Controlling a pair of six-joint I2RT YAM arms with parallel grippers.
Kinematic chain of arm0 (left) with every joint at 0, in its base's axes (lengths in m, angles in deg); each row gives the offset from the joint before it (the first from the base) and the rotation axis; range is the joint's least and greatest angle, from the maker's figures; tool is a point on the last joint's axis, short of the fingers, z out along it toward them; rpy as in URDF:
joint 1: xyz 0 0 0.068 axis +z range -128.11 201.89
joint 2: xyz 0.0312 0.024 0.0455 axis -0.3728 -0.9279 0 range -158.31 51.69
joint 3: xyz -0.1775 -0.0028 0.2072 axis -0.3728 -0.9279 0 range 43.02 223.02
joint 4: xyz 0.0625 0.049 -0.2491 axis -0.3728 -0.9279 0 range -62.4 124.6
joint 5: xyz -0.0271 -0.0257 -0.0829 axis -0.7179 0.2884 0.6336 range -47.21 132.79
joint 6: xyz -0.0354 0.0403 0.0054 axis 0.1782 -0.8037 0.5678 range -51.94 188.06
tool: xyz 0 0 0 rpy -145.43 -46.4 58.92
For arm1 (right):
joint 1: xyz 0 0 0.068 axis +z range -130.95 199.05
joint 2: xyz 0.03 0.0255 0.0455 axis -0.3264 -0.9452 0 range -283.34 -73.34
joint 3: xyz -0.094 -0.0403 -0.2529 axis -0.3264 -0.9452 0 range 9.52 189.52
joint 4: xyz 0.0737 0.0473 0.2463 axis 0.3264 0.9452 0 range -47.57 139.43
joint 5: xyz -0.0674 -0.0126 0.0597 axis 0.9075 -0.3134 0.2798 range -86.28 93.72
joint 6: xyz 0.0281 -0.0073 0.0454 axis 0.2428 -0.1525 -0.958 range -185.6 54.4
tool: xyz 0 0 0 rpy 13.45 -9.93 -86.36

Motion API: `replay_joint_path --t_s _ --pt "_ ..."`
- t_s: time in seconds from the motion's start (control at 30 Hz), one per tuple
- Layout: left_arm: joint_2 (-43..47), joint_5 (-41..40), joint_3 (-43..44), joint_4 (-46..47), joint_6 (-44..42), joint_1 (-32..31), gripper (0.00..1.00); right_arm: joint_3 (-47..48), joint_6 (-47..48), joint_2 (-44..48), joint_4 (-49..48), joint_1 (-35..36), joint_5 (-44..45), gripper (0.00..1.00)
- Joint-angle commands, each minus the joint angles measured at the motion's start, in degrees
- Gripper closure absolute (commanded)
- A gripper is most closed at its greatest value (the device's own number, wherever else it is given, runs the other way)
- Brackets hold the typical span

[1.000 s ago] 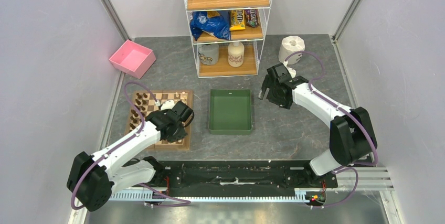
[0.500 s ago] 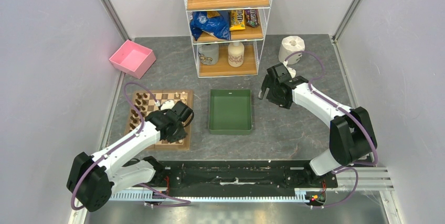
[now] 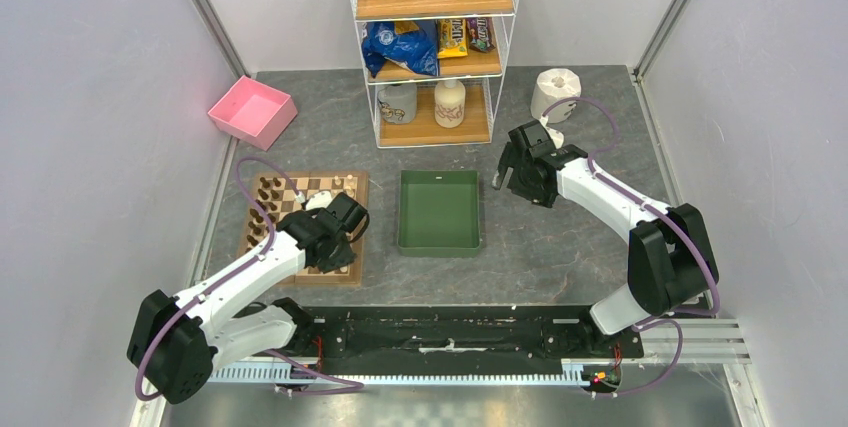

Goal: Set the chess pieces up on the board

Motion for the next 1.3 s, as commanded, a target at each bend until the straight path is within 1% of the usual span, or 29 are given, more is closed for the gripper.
replay_joint_path --t_s 0.0,0.03,0.07,0.23,0.67,0.87,0.97,1.03,1.2,1.27 --pt "0.62 -1.50 1.39 -0.39 0.62 0.37 0.73 1.65 -0.04 -0.01 -0.85 -0.28 -0.09 0.01" --pt "0.57 -1.50 1.42 -0.34 0.57 0.37 0.77 1.60 -0.09 -0.03 -0.88 -0.30 -0.13 0.01" --pt "0.54 -1.54 1.47 -0.39 0.49 0.37 0.78 1.50 -0.12 -0.09 -0.88 -0.33 -0.11 0.01" --pt "0.17 -1.67 1.53 -0.34 0.44 0.37 0.78 1.59 -0.04 -0.15 -0.90 -0.30 -0.23 0.01" --pt "0.41 -2.53 2.11 -1.10 0.35 0.55 0.65 1.36 0.09 -0.28 -0.88 -0.28 -0.02 0.01" --pt "1.88 -3.55 4.23 -2.69 -0.16 0.55 0.58 1.24 -0.04 0.10 -0.90 -0.29 0.03 0.01" --pt "3.85 -4.61 6.17 -3.33 -1.43 0.55 0.52 1.24 0.11 0.53 -0.79 -0.33 0.20 0.01" --pt "4.90 -5.76 8.49 -4.41 -2.10 0.54 0.45 1.27 0.22 0.92 -0.79 -0.28 0.32 0.01" --pt "6.32 -9.13 14.99 -4.45 -7.69 0.70 0.15 1.20 1.06 2.70 -0.70 -0.29 0.78 0.01" --pt "5.37 -9.98 17.41 -2.65 -12.25 2.29 0.12 1.17 1.73 3.78 -1.02 -0.30 0.93 0.01"
